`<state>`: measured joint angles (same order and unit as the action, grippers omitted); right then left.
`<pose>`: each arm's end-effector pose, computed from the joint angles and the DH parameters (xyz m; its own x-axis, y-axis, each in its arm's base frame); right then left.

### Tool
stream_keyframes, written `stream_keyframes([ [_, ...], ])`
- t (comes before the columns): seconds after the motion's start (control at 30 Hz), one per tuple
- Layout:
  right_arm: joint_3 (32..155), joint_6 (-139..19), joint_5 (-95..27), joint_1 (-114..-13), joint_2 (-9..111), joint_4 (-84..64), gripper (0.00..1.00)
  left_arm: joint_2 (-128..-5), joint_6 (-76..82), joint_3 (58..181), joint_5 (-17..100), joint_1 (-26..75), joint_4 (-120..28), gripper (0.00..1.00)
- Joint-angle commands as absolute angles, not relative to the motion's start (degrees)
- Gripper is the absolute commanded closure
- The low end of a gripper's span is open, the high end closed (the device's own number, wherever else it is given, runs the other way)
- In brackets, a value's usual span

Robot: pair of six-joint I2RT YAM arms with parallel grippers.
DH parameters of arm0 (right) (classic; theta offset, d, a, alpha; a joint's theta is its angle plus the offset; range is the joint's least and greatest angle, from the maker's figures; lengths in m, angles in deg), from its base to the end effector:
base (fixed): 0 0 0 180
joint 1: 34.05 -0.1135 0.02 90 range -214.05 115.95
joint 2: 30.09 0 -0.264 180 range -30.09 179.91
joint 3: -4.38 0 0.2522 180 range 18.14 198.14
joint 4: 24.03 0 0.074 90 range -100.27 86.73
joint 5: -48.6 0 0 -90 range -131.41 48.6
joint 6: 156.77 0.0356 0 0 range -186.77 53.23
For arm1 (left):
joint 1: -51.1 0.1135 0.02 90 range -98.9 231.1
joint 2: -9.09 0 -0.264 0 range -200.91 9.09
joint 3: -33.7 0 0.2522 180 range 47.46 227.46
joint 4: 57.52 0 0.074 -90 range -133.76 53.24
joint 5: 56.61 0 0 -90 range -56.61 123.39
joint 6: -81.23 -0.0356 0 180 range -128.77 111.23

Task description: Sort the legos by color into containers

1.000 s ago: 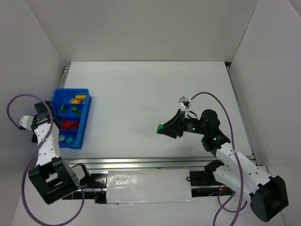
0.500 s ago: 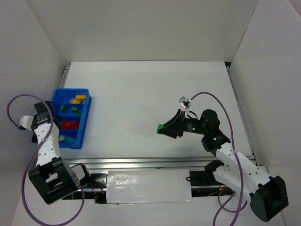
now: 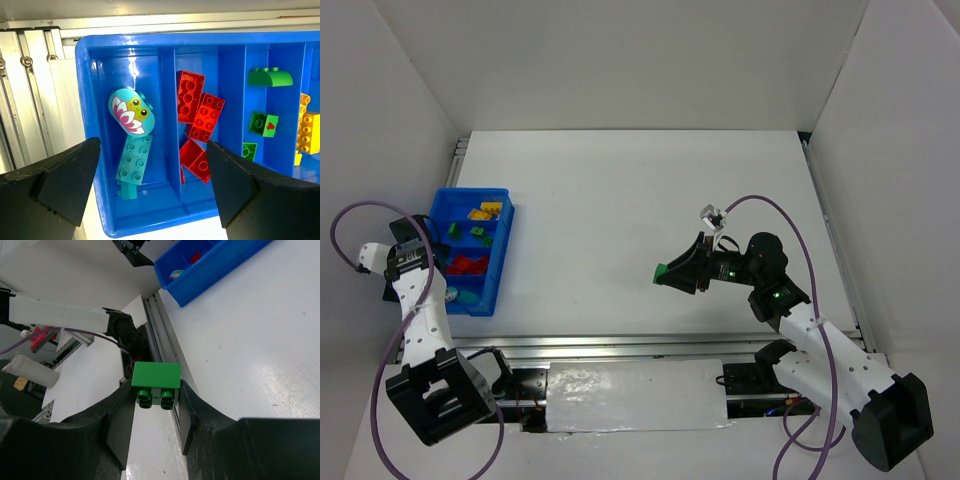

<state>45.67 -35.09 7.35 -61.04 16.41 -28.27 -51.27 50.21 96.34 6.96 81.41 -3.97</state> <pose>0.1544 0.1087 0.2804 -0.5218 0.1228 -0.8442 -0.8168 0.2137 0.5359 0.1713 0.1185 0.2704 0.2463 -0.7450 -0.6200 -0.9339 -0.0114 -0.3572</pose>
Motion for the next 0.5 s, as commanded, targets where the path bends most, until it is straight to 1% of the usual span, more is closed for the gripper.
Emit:
stream_keyframes([
  [0.0,46.2,-35.5,8.3,-60.9,16.2,-31.1,1.00,-50.3,48.4,98.4,7.5,81.8,-4.7,0.00],
  [0.23,47.1,-36.4,6.9,-60.8,15.6,-28.7,1.00,-48.9,43.3,98.6,11.6,81.8,-7.6,0.00],
  [0.47,48.5,-35.0,4.9,-60.8,16.5,-26.5,1.00,-44.8,34.3,99.3,21.5,81.8,-13.2,0.00],
])
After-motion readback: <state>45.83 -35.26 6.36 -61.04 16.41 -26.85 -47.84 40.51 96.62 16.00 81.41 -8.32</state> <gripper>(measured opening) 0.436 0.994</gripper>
